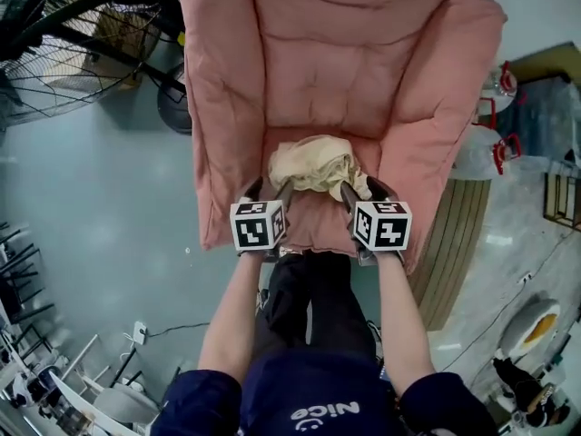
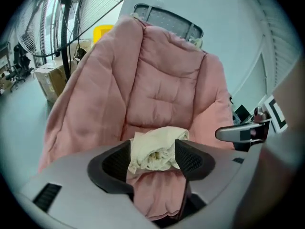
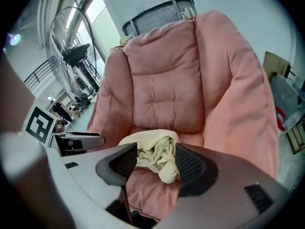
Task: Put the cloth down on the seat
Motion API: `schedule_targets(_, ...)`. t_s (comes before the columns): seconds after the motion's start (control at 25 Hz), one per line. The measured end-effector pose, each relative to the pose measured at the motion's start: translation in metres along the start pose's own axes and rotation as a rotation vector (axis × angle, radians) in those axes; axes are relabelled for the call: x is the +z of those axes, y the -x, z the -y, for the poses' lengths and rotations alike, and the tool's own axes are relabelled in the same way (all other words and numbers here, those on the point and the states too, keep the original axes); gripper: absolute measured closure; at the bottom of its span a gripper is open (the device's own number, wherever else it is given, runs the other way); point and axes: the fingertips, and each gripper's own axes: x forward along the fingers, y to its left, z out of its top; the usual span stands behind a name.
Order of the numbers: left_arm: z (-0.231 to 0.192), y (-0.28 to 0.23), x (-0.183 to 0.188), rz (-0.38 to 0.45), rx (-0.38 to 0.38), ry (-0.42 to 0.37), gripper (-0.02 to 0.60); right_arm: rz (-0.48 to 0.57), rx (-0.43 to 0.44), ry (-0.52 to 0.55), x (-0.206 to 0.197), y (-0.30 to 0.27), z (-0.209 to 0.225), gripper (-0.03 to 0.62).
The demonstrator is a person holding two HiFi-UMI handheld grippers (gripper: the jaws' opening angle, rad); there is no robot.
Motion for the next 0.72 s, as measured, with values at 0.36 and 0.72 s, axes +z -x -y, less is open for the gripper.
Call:
schedule_targets(0.36,0.058,0.113,0.036,0.121,-0.099,-0.124,0.275,0.129,0.007,0.026,0.026,0.112,-0.055,0.368)
schedule_targets(0.72,0.093,0.211,0.049,0.258,-0.157,-0.142,0.275,0.257,0.018,0.009,0.035,0.202,-0.086,0.368)
